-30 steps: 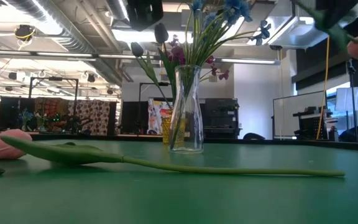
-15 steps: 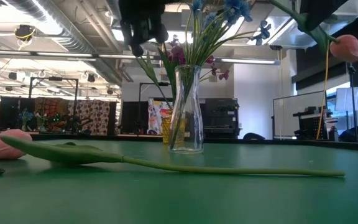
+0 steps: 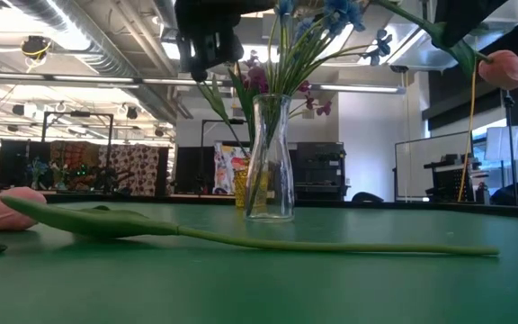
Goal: Sort flowers into vase by color
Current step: Put the right pink flower into the transparent vase
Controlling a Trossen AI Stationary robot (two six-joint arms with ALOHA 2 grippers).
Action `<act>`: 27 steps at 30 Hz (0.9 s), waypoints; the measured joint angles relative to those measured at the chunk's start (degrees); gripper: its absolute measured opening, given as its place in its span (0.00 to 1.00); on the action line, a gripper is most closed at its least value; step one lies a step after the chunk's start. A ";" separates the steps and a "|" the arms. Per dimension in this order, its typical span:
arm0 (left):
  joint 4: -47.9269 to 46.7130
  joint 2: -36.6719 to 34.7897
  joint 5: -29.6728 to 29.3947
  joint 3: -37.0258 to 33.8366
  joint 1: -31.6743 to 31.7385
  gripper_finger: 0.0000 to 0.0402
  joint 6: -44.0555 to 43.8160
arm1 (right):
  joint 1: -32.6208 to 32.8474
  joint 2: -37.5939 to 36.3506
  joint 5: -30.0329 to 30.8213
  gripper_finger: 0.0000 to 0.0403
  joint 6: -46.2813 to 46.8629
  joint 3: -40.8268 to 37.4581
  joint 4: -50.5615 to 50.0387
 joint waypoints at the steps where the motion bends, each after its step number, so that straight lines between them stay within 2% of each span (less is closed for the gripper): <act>1: 0.01 0.00 0.00 0.00 0.14 0.46 0.00 | 0.00 0.00 -0.20 0.07 0.01 0.00 0.00; 11: 0.05 0.00 -0.04 0.00 0.89 0.44 0.01 | 0.00 0.39 -1.12 0.07 0.15 -0.04 0.24; 20: 0.13 0.00 -0.13 0.00 0.87 0.42 0.22 | 0.00 4.92 -2.42 0.07 0.06 -0.06 0.19; 27: 0.04 0.00 -0.13 0.00 0.73 0.41 0.23 | 0.02 4.70 -0.12 0.07 0.00 -0.11 0.24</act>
